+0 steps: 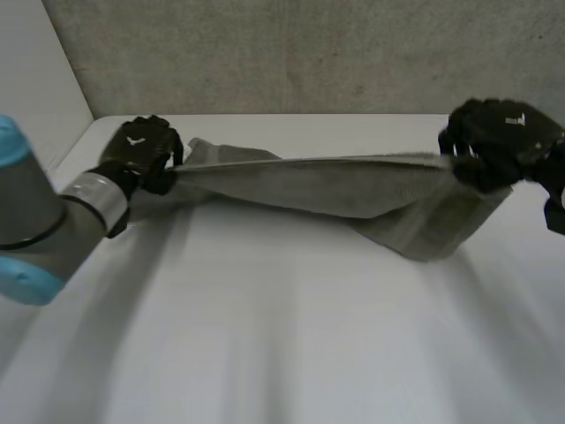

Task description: Fold the towel.

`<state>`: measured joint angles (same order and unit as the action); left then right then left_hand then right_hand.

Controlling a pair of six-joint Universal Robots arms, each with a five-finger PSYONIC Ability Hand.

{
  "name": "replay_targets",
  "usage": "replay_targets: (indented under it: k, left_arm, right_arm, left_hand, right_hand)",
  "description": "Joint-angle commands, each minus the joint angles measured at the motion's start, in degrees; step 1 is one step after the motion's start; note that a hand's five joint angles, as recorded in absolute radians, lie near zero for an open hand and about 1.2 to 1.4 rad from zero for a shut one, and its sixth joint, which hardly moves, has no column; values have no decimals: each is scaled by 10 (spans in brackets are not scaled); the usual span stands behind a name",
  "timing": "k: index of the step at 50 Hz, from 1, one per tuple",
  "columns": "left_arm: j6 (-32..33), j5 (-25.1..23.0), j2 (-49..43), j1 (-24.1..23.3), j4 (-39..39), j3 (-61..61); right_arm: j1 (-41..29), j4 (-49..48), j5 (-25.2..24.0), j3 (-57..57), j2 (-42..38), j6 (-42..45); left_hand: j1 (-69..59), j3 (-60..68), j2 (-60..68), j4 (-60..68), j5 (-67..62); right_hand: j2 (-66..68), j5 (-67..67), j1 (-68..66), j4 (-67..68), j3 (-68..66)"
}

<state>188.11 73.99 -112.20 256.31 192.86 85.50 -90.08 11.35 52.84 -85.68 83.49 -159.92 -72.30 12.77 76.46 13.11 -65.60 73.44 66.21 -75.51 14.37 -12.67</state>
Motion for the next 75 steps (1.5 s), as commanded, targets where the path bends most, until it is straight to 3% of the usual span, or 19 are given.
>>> replay_targets:
  k: [1, 7, 14, 25, 39, 46, 49, 64, 75]
  left_arm:
    - [2, -33, 141, 6, -52, 100]
    - [15, -37, 201, 17, -56, 136]
    - [70, -46, 222, 50, -51, 182]
    - [113, -45, 52, 51, -19, 184]
    - [116, -43, 32, 52, -11, 183]
    - [117, -33, 32, 60, -7, 188]
    - [118, -31, 32, 61, -9, 193]
    - [118, -32, 56, 62, -17, 239]
    - [141, -31, 70, 102, -18, 254]
  right_arm:
    - [12, 124, -6, -16, 25, 159]
    - [49, 127, -6, -30, 78, 163]
    - [73, 84, -21, -84, 70, 174]
    - [63, -13, 13, -114, -33, 166]
    - [67, -41, 31, -117, -54, 165]
    - [69, -41, 31, -127, -52, 164]
    - [69, -41, 31, -132, -52, 165]
    - [69, -41, 29, -139, -51, 165]
    - [76, -37, 28, -131, -45, 163]
  left_hand:
    - [-77, -28, 35, -31, -44]
    - [-77, -28, 35, -31, -44]
    - [-77, -28, 35, -31, -44]
    - [-77, -28, 35, -31, -44]
    - [-77, -28, 35, -31, -44]
    - [197, -28, -238, -31, 230]
    - [241, -28, -282, -31, 274]
    - [284, -28, -326, -31, 317]
    - [290, -28, -331, -31, 322]
  right_hand:
    - [66, 38, -45, -44, 27]
    - [66, 38, -45, -44, 27]
    - [66, 38, -45, -44, 27]
    - [66, 38, -45, -44, 27]
    - [66, 38, -45, -44, 27]
    - [66, 38, -45, -44, 27]
    - [66, 38, -45, -44, 27]
    - [66, 38, -45, -44, 27]
    - [66, 38, -45, -44, 27]
